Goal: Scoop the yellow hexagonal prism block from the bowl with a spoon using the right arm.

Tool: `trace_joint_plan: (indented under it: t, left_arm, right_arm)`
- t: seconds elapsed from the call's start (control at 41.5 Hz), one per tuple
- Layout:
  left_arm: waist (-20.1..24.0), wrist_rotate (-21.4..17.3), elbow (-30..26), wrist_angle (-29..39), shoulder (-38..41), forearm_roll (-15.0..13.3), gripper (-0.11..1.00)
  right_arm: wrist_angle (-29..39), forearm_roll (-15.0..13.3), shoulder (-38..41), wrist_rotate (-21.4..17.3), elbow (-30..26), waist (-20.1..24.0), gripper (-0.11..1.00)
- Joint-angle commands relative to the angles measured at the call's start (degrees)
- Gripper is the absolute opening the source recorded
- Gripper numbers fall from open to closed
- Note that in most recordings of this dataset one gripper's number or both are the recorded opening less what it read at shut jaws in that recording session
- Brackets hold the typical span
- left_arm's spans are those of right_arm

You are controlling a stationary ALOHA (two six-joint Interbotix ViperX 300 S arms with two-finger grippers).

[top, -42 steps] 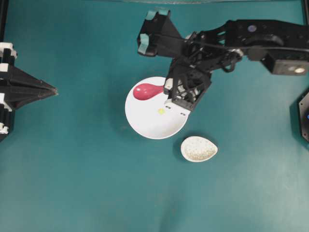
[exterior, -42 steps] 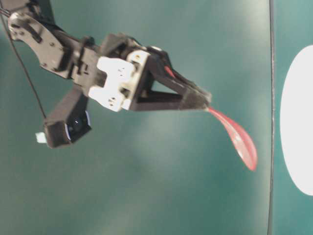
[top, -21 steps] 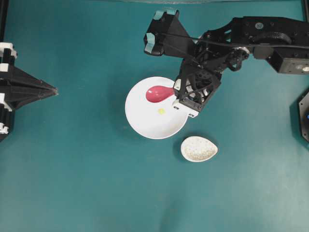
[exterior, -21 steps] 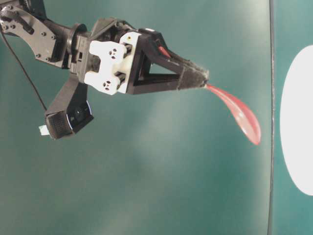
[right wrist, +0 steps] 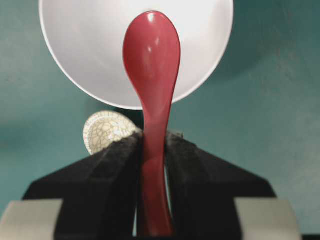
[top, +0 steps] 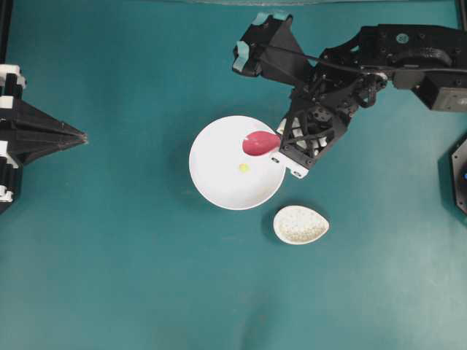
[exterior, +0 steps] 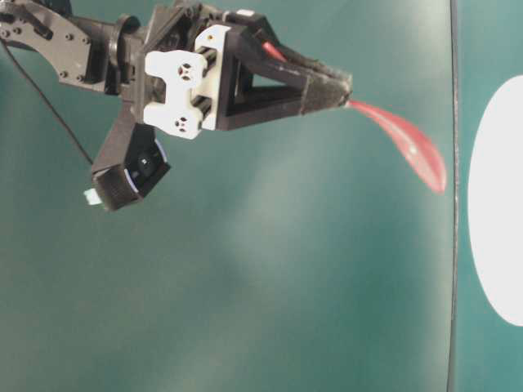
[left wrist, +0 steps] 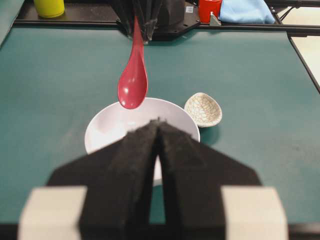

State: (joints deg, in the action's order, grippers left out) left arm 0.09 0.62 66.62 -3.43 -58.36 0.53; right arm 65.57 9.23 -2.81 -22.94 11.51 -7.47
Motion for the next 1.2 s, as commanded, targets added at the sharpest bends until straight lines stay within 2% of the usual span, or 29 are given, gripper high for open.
trace_joint_plan:
  t: [0.0,0.265,1.18]
  left_arm:
    - [0.09,0.00,-1.67,-0.26,0.26,0.09,0.02]
    - [0.09,0.00,-1.67,-0.26,0.26,0.09,0.02]
    - [0.09,0.26,-1.76,-0.53,0.18,0.09,0.02]
  right_arm:
    - [0.09,0.35,-1.58,-0.88,0.18,0.53,0.22]
    - [-1.93,2.37,0.26,-1.14,2.64,1.85,0.22]
    - [-6.77,1.76,6.15,-0.70,2.72,2.02,0.21]
